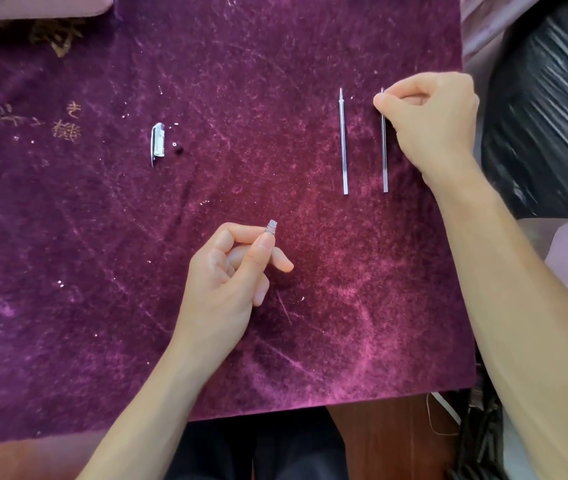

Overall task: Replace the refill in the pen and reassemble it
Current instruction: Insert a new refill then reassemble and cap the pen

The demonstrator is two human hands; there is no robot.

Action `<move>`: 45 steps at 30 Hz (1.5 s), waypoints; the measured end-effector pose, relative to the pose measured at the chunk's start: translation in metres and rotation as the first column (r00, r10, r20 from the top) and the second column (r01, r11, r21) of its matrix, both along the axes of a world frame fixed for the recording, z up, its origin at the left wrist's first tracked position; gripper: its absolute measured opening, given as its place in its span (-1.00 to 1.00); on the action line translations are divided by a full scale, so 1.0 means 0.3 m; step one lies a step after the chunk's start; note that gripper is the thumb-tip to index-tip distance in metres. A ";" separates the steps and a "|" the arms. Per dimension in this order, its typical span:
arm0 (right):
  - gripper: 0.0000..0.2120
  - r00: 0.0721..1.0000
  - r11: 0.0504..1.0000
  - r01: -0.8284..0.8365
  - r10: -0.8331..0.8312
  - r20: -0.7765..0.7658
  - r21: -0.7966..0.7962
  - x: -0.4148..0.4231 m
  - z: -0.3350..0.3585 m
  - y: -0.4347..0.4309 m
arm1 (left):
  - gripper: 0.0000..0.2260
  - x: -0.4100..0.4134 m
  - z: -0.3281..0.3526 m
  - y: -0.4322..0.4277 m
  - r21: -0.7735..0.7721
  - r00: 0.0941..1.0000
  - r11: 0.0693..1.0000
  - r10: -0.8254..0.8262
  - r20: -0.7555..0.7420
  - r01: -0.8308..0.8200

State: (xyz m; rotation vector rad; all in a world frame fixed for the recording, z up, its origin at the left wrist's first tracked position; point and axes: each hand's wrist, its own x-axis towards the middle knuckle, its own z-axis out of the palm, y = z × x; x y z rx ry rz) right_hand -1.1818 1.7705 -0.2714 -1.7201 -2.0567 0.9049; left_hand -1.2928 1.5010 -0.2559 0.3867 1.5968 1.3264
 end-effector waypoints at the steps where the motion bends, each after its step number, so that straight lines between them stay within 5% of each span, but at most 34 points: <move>1: -0.83 1.000 1.000 -0.004 0.004 0.004 0.005 -0.001 0.001 -0.001 | -0.88 0.000 -0.001 0.001 0.000 1.000 1.000 0.001 0.002 -0.001; 14: -0.85 0.999 0.998 -0.009 0.012 -0.053 0.062 -0.018 0.042 -0.003 | -0.86 -0.011 -0.005 0.000 -0.014 1.000 1.000 0.019 0.003 -0.018; 23: -0.84 0.970 0.978 -0.208 0.206 0.127 0.005 -0.120 0.045 -0.003 | -0.87 -0.011 -0.010 -0.005 -0.009 0.999 0.999 0.036 0.003 -0.036; 45: -0.84 0.989 0.986 -0.062 0.081 0.125 -0.153 -0.169 0.032 0.000 | -0.88 -0.035 -0.027 -0.059 -0.013 0.997 0.997 0.070 -0.012 -0.070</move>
